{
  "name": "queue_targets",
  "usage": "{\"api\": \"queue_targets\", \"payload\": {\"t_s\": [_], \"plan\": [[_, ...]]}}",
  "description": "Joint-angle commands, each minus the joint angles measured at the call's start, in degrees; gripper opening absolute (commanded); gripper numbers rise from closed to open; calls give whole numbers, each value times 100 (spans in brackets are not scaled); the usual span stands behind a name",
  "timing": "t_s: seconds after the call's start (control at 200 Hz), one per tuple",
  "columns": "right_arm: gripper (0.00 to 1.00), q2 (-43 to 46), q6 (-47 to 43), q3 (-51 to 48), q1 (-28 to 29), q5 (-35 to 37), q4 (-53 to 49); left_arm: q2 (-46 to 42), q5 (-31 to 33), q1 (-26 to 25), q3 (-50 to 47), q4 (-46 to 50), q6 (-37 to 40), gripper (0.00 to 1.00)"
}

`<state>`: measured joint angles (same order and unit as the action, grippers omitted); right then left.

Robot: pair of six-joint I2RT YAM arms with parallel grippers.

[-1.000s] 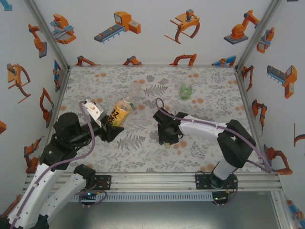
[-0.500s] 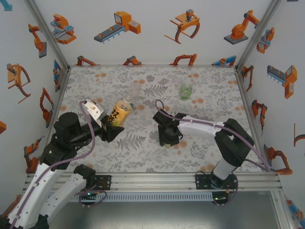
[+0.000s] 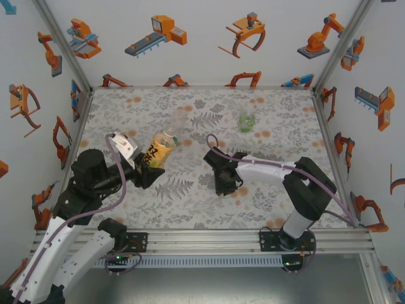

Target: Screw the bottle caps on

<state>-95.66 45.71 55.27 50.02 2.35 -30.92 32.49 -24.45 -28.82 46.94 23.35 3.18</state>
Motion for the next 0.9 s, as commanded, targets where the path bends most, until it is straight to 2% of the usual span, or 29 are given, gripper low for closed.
{"api": "queue_targets", "payload": {"t_s": [0.0,0.13,0.25,0.436,0.641,0.736,0.896], "plan": [[19,40,140,-196,13,-37,183,-34,-7,26,211,0,-37,0],[17,106,178,-225,-59,-264,481,-62,1,28,219,19,-44,0],[17,177,276,-324,-204,-717,1189,-68,10,28,243,62,-34,0],[19,-3,656,-675,-596,-1671,2955,-73,28,25,281,90,-32,0],[22,-543,1070,-1300,-1017,-2332,4722,-77,28,27,316,108,-48,0],[24,-533,1039,-1527,-1179,-2172,4565,-81,32,28,333,149,-45,0],[33,-190,585,-1596,-1288,-1466,3332,-86,43,26,325,170,-44,0]]}}
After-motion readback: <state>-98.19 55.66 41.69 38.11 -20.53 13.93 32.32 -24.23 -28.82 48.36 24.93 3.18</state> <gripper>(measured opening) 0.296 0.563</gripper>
